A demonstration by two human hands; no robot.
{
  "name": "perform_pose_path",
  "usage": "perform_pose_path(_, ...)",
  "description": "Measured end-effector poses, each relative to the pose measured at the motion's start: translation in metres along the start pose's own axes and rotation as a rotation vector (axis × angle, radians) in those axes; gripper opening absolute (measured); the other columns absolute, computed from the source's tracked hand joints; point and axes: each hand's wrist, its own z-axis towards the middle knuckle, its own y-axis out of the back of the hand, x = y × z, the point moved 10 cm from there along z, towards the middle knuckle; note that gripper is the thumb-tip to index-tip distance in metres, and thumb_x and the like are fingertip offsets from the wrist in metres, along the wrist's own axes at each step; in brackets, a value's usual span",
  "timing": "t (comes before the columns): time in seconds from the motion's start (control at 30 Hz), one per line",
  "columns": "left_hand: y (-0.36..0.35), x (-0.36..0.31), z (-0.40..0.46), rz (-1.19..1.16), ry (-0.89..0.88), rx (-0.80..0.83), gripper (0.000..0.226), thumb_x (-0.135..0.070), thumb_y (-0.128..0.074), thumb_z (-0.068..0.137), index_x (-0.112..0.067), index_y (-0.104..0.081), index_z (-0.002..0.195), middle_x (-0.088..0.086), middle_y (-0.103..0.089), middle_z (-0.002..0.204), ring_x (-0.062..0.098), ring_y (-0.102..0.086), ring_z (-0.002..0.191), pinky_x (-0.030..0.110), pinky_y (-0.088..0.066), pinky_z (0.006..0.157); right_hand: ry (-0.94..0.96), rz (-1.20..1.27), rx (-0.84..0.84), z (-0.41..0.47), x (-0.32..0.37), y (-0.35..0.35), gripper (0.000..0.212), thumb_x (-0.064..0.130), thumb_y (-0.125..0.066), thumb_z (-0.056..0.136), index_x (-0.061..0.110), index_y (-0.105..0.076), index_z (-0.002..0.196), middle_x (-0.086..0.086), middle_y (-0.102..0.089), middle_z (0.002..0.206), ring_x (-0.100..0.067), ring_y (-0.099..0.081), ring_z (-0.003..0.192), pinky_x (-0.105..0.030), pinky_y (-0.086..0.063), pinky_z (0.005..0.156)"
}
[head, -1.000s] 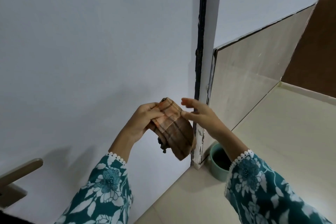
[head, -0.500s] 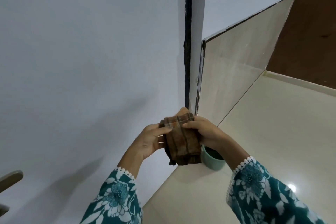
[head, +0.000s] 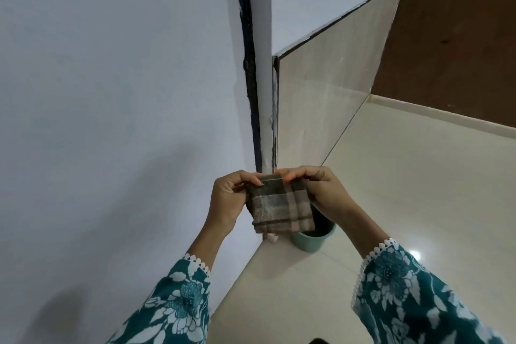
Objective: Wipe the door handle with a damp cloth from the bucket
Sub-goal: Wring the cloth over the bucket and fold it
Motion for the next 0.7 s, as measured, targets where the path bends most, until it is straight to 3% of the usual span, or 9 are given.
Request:
perform_pose_path(0.03, -0.004, 0.005, 0.007, -0.01, 0.018, -0.006, 0.043, 0.02, -0.049, 0.083, -0.016, -0.07, 0.072, -0.001, -0.075, 0.089, 0.025, -0.069, 0.091, 0.037, -0.06, 0.069, -0.07, 0.129, 0.031, 0.002, -0.01, 0.007, 0.026, 0.001, -0.052, 0.085, 0.011, -0.07, 0.1, -0.017, -0.067, 0.112, -0.032, -0.061, 0.104, -0.042, -0.052, 0.09)
perform_pose_path(0.1, -0.015, 0.018, 0.021, -0.028, 0.068, -0.037, 0.039, 0.022, -0.047, 0.082, -0.009, -0.068, 0.072, 0.004, -0.074, 0.09, 0.024, -0.069, 0.089, 0.035, -0.059, 0.065, -0.189, 0.275, 0.104, 0.005, -0.029, 0.021, 0.057, 0.035, -0.067, 0.077, 0.016, -0.052, 0.129, -0.015, -0.064, 0.118, -0.037, -0.058, 0.109, -0.049, -0.046, 0.093)
perform_pose_path(0.17, -0.031, 0.031, 0.037, -0.035, 0.112, -0.048, 0.041, 0.025, -0.044, 0.08, -0.008, -0.067, 0.071, 0.003, -0.074, 0.09, 0.02, -0.069, 0.087, 0.033, -0.059, 0.064, -0.257, 0.233, 0.203, 0.008, -0.046, 0.031, 0.074, 0.048, -0.066, 0.076, 0.013, -0.042, 0.137, -0.014, -0.061, 0.126, -0.037, -0.057, 0.116, -0.046, -0.05, 0.093)
perform_pose_path(0.33, -0.094, 0.089, 0.082, -0.187, 0.352, -0.055, 0.031, 0.012, -0.046, 0.086, -0.009, -0.066, 0.096, 0.003, -0.071, 0.089, 0.018, -0.065, 0.081, 0.028, -0.054, 0.06, -0.363, 0.083, -0.038, 0.042, -0.081, 0.121, 0.035, 0.0, -0.059, 0.088, 0.001, -0.055, 0.122, -0.015, -0.067, 0.102, -0.021, -0.068, 0.084, -0.028, -0.058, 0.069)
perform_pose_path(0.4, -0.129, 0.133, 0.096, -0.394, 0.575, -0.035, 0.021, -0.011, -0.05, 0.093, -0.01, -0.063, 0.109, 0.011, -0.067, 0.097, 0.024, -0.064, 0.085, 0.032, -0.055, 0.064, -0.417, 0.061, -0.105, 0.061, -0.097, 0.164, 0.03, -0.001, -0.059, 0.087, 0.0, -0.059, 0.116, -0.013, -0.069, 0.093, -0.019, -0.069, 0.075, -0.026, -0.058, 0.064)
perform_pose_path(0.47, -0.17, 0.171, 0.114, -0.512, 0.726, -0.011, 0.035, -0.03, -0.059, 0.092, -0.009, -0.06, 0.12, 0.016, -0.068, 0.112, 0.032, -0.065, 0.101, 0.043, -0.056, 0.078, -0.474, -0.003, -0.163, 0.084, -0.116, 0.211, 0.029, 0.002, -0.063, 0.085, 0.0, -0.06, 0.114, -0.013, -0.07, 0.093, -0.019, -0.069, 0.074, -0.025, -0.057, 0.063)
perform_pose_path(0.53, -0.191, 0.193, 0.13, -0.49, 0.745, -0.068, 0.045, -0.014, -0.068, 0.085, -0.006, -0.053, 0.127, 0.022, -0.063, 0.122, 0.035, -0.063, 0.108, 0.045, -0.056, 0.082, -0.537, -0.047, -0.19, 0.097, -0.133, 0.243, 0.031, 0.006, -0.066, 0.084, 0.0, -0.061, 0.114, -0.015, -0.071, 0.098, -0.022, -0.069, 0.079, -0.027, -0.057, 0.066)
perform_pose_path(0.6, -0.211, 0.221, 0.147, -0.437, 0.772, -0.188, 0.048, 0.006, -0.064, 0.081, -0.003, -0.05, 0.127, 0.023, -0.063, 0.121, 0.032, -0.065, 0.101, 0.037, -0.058, 0.071, -0.645, -0.067, -0.167, 0.109, -0.157, 0.277, 0.03, 0.008, -0.065, 0.085, 0.001, -0.062, 0.114, -0.016, -0.07, 0.101, -0.025, -0.067, 0.084, -0.03, -0.057, 0.071)
perform_pose_path(0.7, -0.243, 0.264, 0.164, -0.408, 0.858, -0.204, 0.048, 0.008, -0.061, 0.084, -0.003, -0.048, 0.129, 0.016, -0.065, 0.114, 0.026, -0.066, 0.091, 0.029, -0.056, 0.057, -0.756, -0.145, -0.146, 0.126, -0.196, 0.327, 0.03, 0.001, -0.063, 0.084, 0.0, -0.063, 0.113, -0.014, -0.068, 0.098, -0.026, -0.064, 0.086, -0.037, -0.054, 0.08)
